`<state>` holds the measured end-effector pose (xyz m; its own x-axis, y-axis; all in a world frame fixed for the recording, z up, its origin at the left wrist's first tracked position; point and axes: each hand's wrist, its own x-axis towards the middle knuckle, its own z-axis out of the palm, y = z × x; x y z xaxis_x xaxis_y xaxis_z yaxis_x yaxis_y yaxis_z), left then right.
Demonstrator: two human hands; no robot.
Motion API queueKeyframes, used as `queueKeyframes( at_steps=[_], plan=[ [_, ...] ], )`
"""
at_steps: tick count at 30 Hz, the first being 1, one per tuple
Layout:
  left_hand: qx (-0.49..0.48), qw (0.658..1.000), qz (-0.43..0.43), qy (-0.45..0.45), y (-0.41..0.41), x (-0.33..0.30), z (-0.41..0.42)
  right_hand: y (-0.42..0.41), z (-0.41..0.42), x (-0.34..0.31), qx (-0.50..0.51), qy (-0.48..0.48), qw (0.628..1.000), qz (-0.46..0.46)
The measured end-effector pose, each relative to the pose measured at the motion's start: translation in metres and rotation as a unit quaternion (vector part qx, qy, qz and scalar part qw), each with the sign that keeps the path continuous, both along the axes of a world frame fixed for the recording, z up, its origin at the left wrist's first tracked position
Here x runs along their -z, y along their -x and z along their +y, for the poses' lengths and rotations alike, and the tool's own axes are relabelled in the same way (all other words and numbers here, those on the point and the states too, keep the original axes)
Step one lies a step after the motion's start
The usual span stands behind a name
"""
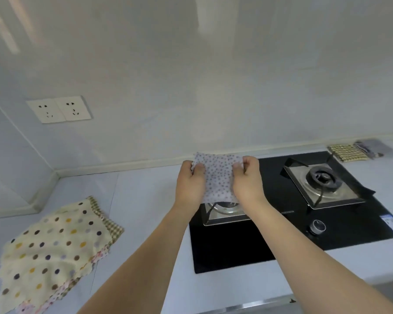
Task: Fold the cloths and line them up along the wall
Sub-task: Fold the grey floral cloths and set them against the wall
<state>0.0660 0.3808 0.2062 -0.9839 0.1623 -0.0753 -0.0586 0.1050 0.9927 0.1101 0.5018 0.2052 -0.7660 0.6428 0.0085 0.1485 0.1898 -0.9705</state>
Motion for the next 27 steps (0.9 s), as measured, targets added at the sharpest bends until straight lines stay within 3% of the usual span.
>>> queueKeyframes(
  at_steps=[6, 12, 17, 22, 27],
  plan=[
    [0.048, 0.999, -0.018, -0.005, -0.030, -0.011, 0.129, -0.041, 0.126, -0.011, 0.066, 0.129, 0.989, 0.034],
    [0.064, 0.998, -0.018, 0.007, -0.055, -0.012, 0.247, -0.071, 0.256, -0.013, 0.006, 0.345, 0.934, -0.090],
    [0.089, 0.994, -0.042, 0.040, -0.060, -0.006, 0.333, -0.084, 0.343, -0.004, -0.005, 0.389, 0.912, -0.133],
    [0.104, 0.989, -0.079, 0.066, -0.037, 0.012, 0.412, -0.079, 0.412, 0.007, 0.025, 0.414, 0.903, -0.112],
    [0.145, 0.978, -0.112, 0.104, -0.028, 0.028, 0.508, -0.077, 0.505, 0.018, 0.096, 0.368, 0.916, -0.127]
  ],
)
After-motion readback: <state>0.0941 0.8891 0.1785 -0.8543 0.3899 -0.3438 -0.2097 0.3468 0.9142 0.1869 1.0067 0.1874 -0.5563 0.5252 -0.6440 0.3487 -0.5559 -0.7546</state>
